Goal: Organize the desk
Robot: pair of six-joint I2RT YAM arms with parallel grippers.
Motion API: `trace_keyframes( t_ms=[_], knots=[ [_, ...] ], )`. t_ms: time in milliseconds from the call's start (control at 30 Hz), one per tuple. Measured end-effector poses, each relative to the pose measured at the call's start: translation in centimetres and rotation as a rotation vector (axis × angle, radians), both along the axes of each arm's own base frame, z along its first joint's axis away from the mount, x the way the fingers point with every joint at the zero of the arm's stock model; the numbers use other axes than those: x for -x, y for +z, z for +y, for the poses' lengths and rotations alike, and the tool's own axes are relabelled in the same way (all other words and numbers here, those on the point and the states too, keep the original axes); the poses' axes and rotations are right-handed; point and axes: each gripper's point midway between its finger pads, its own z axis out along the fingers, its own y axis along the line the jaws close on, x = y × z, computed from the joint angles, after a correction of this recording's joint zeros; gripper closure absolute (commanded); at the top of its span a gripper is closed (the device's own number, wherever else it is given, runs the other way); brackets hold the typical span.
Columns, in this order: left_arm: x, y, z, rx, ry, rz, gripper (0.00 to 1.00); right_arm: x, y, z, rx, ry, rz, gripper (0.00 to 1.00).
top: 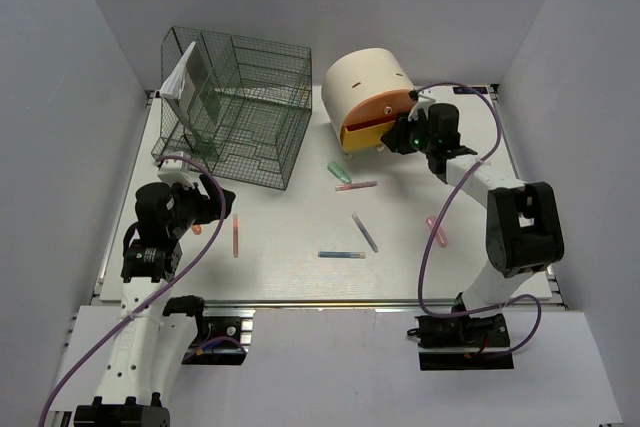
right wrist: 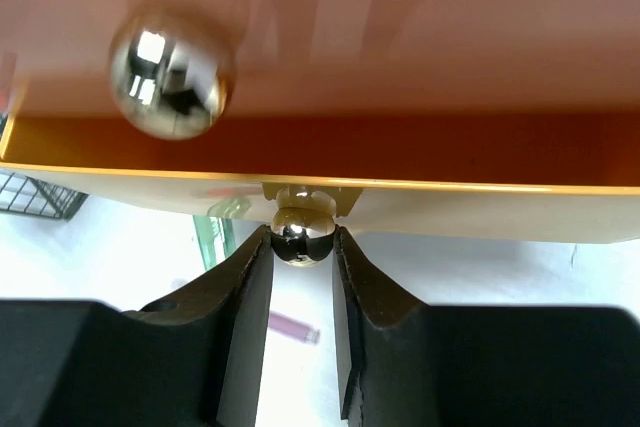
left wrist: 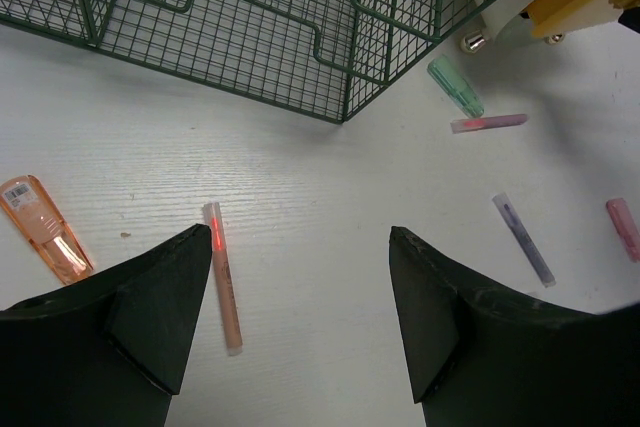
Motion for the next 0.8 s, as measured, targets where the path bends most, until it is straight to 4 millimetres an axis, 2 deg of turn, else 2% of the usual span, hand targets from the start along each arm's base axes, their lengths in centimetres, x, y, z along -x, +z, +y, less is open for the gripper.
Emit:
trace_keyframes(
  t_ms=[167, 267, 300, 367, 400, 500, 633, 700, 733, 800],
  knots=[
    [0.0, 0.0, 0.0, 0.000, 0.000, 0.000, 0.19, 2.3, 0.0, -0.7, 0.005, -0.009, 0.003, 0.80],
    [0.0, 0.0, 0.0, 0.000, 0.000, 0.000, 0.19, 3.3, -0.1, -0.9, 0.005, -0.010, 0.005, 0.74],
    [0.0, 0.0, 0.0, 0.000, 0.000, 0.000, 0.19, 3.5, 0.0, -1.0, 0.005, -0.011, 0.003, 0.60],
    [0.0, 0.0, 0.0, 0.000, 0.000, 0.000, 0.19, 3.6, 0.0, -1.0, 0.004, -0.011, 0.003, 0.45],
    [0.0, 0.0, 0.0, 0.000, 0.000, 0.000, 0.19, 3.7, 0.1, -1.0, 0.002, -0.011, 0.003, 0.32],
    [0.0, 0.0, 0.0, 0.000, 0.000, 0.000, 0.19, 3.8, 0.0, -1.0, 0.010, 0.000, 0.002, 0.22],
    [0.0, 0.0, 0.0, 0.000, 0.001, 0.000, 0.19, 4.5, -0.2, -1.0, 0.035, 0.039, 0.011, 0.21],
    [0.0, 0.0, 0.0, -0.001, 0.002, 0.000, 0.19, 5.2, 0.3, -1.1, 0.056, 0.069, -0.001, 0.26],
    [0.0, 0.0, 0.0, -0.001, 0.002, 0.000, 0.19, 5.7, 0.6, -1.2, 0.071, 0.087, -0.014, 0.30],
    [0.0, 0.0, 0.0, -0.001, 0.002, -0.001, 0.23, 6.7, 1.7, -1.5, 0.105, 0.120, -0.055, 0.57]
  ],
)
